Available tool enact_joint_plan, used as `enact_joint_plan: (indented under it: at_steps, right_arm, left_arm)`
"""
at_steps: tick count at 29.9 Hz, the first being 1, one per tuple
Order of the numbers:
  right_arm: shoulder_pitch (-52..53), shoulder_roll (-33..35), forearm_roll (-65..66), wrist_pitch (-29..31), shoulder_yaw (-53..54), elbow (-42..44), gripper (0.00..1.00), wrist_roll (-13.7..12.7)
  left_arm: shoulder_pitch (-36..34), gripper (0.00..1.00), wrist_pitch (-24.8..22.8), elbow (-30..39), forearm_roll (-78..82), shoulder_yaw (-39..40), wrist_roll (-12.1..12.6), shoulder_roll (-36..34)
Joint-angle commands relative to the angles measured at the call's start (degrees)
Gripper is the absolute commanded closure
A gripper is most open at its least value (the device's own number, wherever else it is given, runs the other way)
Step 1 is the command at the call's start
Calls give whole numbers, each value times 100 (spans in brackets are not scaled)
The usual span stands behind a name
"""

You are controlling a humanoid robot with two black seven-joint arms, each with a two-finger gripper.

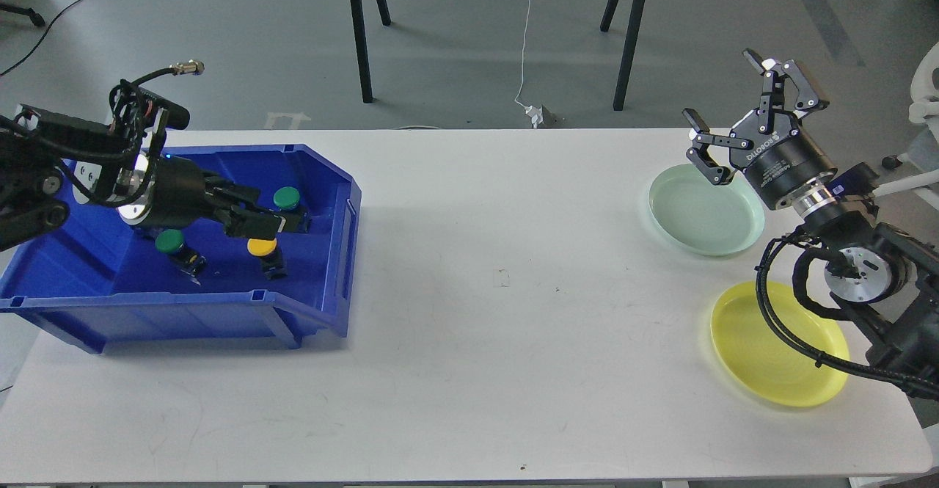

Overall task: Pass button and place on color plate
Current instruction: 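Reach the left gripper down into the blue bin toward the yellow button, then close the left gripper on the yellow-topped button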

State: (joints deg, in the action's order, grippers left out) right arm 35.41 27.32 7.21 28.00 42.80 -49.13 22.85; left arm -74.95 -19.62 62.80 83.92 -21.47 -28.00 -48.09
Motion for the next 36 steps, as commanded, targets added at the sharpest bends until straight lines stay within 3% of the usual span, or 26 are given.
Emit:
enact_joint_plan:
  at_steps: [1, 21, 36]
  right_arm:
    - [-8, 10, 0, 0, 0, 0, 0, 0]
    - [-52, 36, 0, 0, 9, 0, 0, 0]
    - [-122, 36, -9, 0, 35, -44, 0, 9]
  left_arm:
    - [156, 13, 2, -285, 10, -33, 0, 203]
    - [587, 13, 90, -1094, 2, -42, 0, 801]
    - [780, 13, 195, -1376, 11, -33, 0, 819]
